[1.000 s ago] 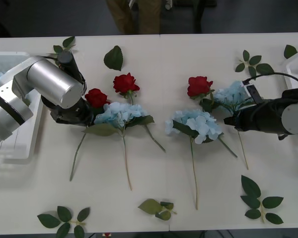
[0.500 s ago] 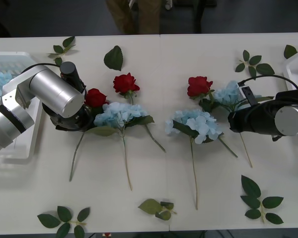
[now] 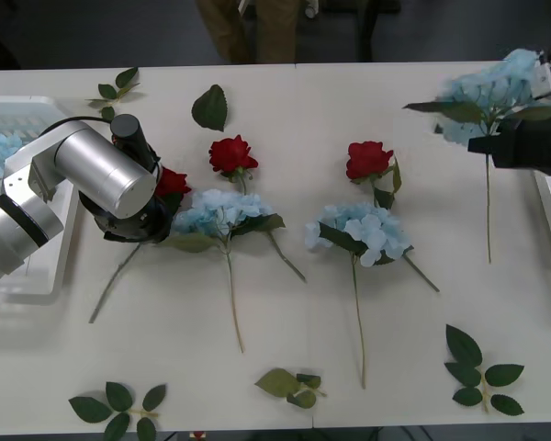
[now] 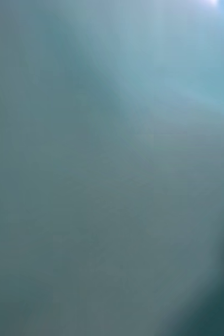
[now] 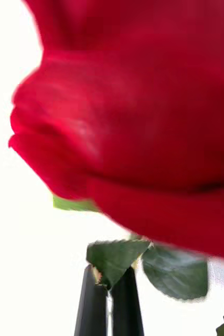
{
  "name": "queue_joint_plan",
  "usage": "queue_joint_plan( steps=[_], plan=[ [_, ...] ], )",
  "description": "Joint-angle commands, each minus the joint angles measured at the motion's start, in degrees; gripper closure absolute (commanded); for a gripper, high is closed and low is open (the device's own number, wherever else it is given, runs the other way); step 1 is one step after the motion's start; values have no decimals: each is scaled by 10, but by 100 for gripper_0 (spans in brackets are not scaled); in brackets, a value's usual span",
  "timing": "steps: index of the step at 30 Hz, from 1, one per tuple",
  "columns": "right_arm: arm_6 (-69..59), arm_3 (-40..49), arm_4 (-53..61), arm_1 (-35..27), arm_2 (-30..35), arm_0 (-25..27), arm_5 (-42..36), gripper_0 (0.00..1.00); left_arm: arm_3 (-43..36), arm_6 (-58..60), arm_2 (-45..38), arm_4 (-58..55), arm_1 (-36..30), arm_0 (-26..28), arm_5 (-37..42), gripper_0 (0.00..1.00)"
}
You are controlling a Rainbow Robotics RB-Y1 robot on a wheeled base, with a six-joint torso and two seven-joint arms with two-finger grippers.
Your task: Place the red flowers into the right box and the blue flowers into the left box. If a person shows an open palm, hand one flower to the person first, then continue sorting.
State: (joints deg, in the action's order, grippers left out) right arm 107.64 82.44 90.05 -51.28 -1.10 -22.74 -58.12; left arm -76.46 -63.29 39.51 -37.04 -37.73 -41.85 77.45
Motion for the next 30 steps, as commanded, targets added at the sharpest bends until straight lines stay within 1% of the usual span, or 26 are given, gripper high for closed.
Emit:
queue_joint_plan(
  steps=[1,7,10,13,17,19,21,22,23,27,30],
  plan=[
    [38,18,72,-8,7,-55,-4,100,-14,-34,7,3,-4,6,-7,100],
    [71,25,110,49,6,-106,-33,100,-14,-34,5,3,-5,6,-8,100],
    [72,49,110,81,-1,-130,-43,100,-20,-58,-25,0,-8,6,5,100],
    [69,80,108,114,-21,-145,-23,100,-31,-118,-104,-17,-8,6,56,100],
    [72,112,108,166,-74,-158,46,100,-52,-255,-263,-70,-4,6,131,100],
    [72,116,108,182,-94,-165,68,100,-55,-318,-314,-92,5,6,144,100],
    [73,123,108,202,-119,-170,100,100,-55,-403,-392,-128,21,6,162,100],
    [73,125,108,206,-123,-170,107,100,-55,-425,-408,-138,26,6,165,100],
    [73,127,108,211,-131,-170,120,100,-54,-469,-437,-173,30,6,165,100],
    [68,127,108,209,-134,-170,122,100,-37,-567,-459,-300,31,6,134,100],
    [52,125,108,185,-134,-168,122,100,-15,-618,-460,-409,31,6,94,100]
  ],
)
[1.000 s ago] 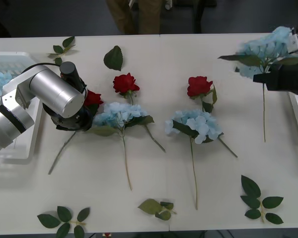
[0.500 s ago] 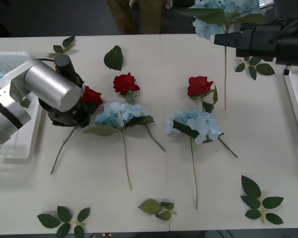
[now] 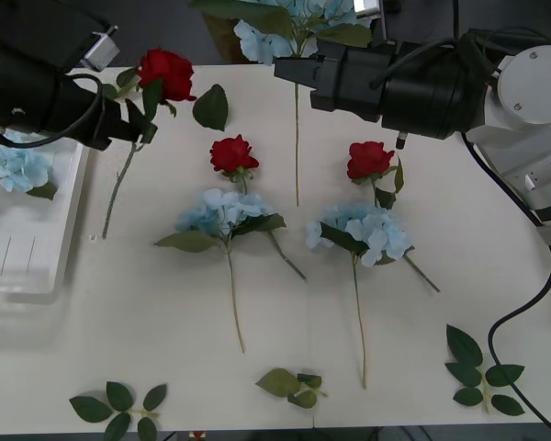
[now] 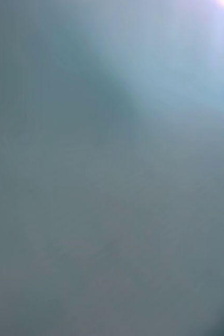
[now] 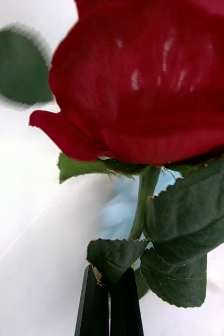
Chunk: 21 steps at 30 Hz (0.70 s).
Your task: Place the red flowers into the right box and the blue flowers into the left box. If a person shows an open palm, hand one flower to the person first, then continue sorting.
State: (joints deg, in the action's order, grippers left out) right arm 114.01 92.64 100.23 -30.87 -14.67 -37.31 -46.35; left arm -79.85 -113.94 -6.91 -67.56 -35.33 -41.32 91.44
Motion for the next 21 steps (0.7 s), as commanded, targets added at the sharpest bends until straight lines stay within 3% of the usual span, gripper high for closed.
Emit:
queue_joint_plan(
  steps=[1,6,10,15,21],
  plan=[
    [-27,23,7,-41,2,-22,5,100,32,-134,5,-154,9,1,-64,100],
    [-97,4,11,-154,7,-22,-35,100,83,-232,11,-322,18,1,-114,100],
    [-101,-60,17,-195,17,-22,-128,100,114,-293,22,-405,23,1,-130,100],
    [-93,-157,-100,-194,37,-22,-243,100,121,-379,70,-482,38,1,-188,100],
    [-91,-232,-309,-161,36,-20,-242,100,99,-411,206,-572,45,-3,-339,100]
  ],
)
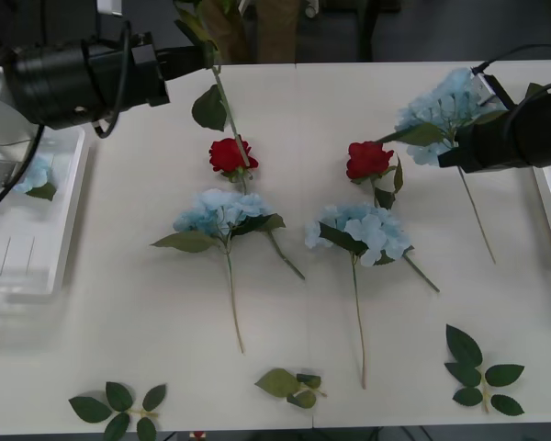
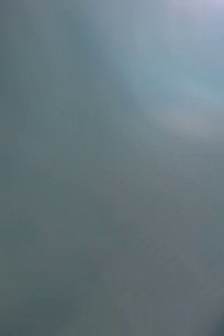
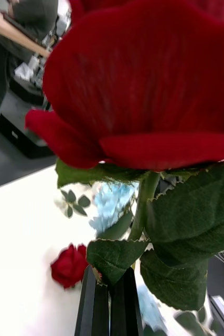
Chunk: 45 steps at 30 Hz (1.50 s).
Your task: Place the red flowers into the right box and the blue flowers into the left box. If a person shows an open palm, hand one flower to the person first, then continue sorting.
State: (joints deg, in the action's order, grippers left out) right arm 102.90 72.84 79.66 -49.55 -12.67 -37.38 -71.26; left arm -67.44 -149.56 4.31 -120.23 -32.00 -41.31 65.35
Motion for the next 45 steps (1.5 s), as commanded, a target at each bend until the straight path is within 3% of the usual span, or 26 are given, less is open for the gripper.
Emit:
queue_joint_plan(
  steps=[1,6,11,13,14,16,21,24,28,34,35,40,45],
  plan=[
    [19,-44,-132,38,16,-19,12,100,-30,-54,112,-52,11,-5,-95,100],
    [20,-103,-220,89,16,-19,71,100,-44,-54,180,-83,12,-13,-157,100],
    [20,-114,-207,99,19,-19,101,100,-49,-54,192,-91,16,-17,-167,100],
    [22,-114,-195,96,31,-18,95,81,-48,-54,194,-91,22,-23,-167,100],
    [25,-114,-188,94,40,-16,90,63,-48,-54,197,-91,26,-27,-169,100],
    [30,-113,-173,90,48,-16,80,48,-48,-54,203,-91,33,-34,-178,100],
    [40,-114,-136,69,59,-16,54,31,-48,-54,229,-98,50,-53,-210,100],
    [53,-111,-61,41,86,-16,-9,23,-48,-54,244,-103,54,-58,-217,100],
    [119,-110,42,-8,106,-13,-89,19,-48,-54,259,-106,55,-62,-212,100],
    [207,-53,162,-55,105,57,-86,19,-48,-54,266,-108,53,-63,-212,100],
    [239,-6,218,-64,105,103,-58,19,-48,-54,266,-116,50,-63,-213,100],
    [312,112,300,-57,86,194,48,18,-49,-54,265,-124,48,-63,-218,100],
    [306,183,278,-15,21,179,125,19,-48,-54,265,-127,47,-64,-218,100]
  ],
)
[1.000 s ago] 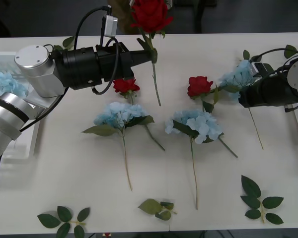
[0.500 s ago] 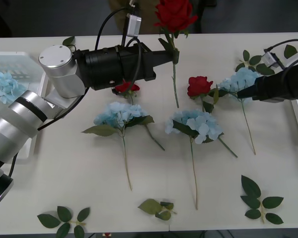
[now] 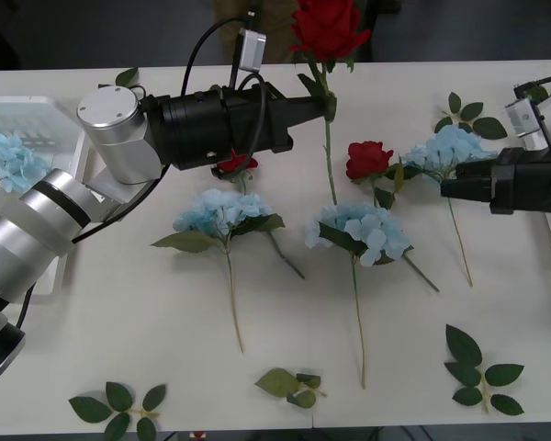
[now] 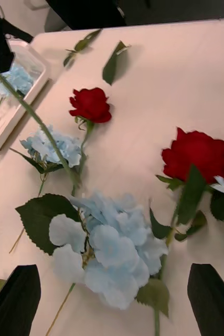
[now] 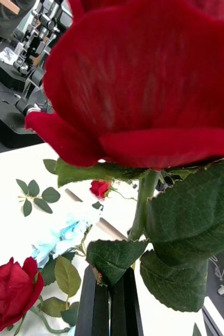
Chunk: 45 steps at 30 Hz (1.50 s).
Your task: Place the red flowers into the right box and the blue flowers into the left box. If a person shows an open palm, hand one flower to the person first, then continue sorting.
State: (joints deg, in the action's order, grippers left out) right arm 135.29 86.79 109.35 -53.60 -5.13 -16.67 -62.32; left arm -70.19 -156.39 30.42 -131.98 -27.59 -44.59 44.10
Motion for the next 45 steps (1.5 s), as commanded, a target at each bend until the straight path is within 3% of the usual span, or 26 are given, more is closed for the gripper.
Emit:
queue_joint_plan(
  steps=[1,8,14,32,35,38,39,45],
  plan=[
    [-35,49,-33,42,-61,-37,38,19,-21,14,3,-9,3,-31,-6,100],
    [-156,55,-199,187,-57,-102,-11,19,-21,14,3,-14,0,-31,-7,100],
    [-173,55,-280,254,-45,-122,2,18,-22,14,3,-16,3,-32,-17,100],
    [-165,36,-293,266,-49,-124,92,19,-24,14,3,-16,4,-32,-19,100],
    [-161,29,-293,270,-59,-127,113,49,-24,14,3,-17,4,-32,-19,100],
    [-161,29,-289,269,-64,-126,121,95,-24,14,3,-16,4,-32,-19,100],
    [-161,29,-287,269,-64,-126,121,100,-24,14,3,-17,4,-32,-19,100],
    [-161,29,-270,267,-63,-126,121,100,-24,14,3,-17,4,-32,-20,100]
  ],
)
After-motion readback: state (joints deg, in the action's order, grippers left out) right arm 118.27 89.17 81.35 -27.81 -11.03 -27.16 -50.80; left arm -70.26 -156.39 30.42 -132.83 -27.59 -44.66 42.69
